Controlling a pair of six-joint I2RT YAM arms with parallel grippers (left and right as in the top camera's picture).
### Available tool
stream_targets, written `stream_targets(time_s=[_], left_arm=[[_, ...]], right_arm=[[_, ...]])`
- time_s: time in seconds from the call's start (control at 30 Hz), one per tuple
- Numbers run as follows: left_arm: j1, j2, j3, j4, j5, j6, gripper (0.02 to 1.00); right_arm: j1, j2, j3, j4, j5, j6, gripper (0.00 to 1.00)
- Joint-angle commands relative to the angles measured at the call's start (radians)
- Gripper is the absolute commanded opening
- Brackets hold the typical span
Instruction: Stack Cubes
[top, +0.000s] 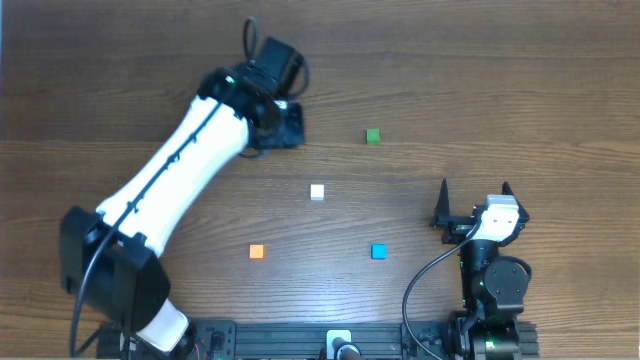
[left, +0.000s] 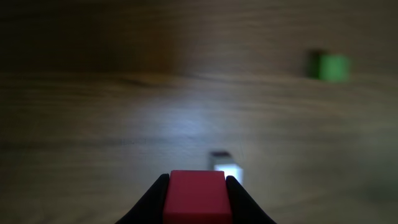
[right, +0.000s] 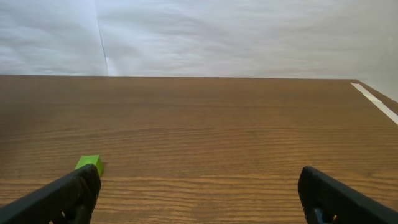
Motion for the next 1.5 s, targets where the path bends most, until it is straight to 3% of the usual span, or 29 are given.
stream_targets(time_s=[0.03,0.3,0.67,1.5], left_arm=[[-0.166,0.003,-0.021,0.002,-0.049,-0.166,0.038],[-0.271,0.031,-0.133,0.065,-0.082,-0.258,0.040],[-0.260,0.120,-0.133,0.071,-0.135,-0.310,0.040],[-0.242,0.229,-0.133,0.110,-0.111,-0.321,0.042]], right_arm=[[-0.007,-0.004,-0.006,-0.002,-0.009,0.000,0.991],[-0.007,-0.004,-0.006,-0.001,-0.009,0.000,0.993],[-0.007,-0.004,-0.006,-0.001,-0.009,0.000,0.991],[-0.007,-0.004,-0.006,-0.002,-0.009,0.000,0.991]])
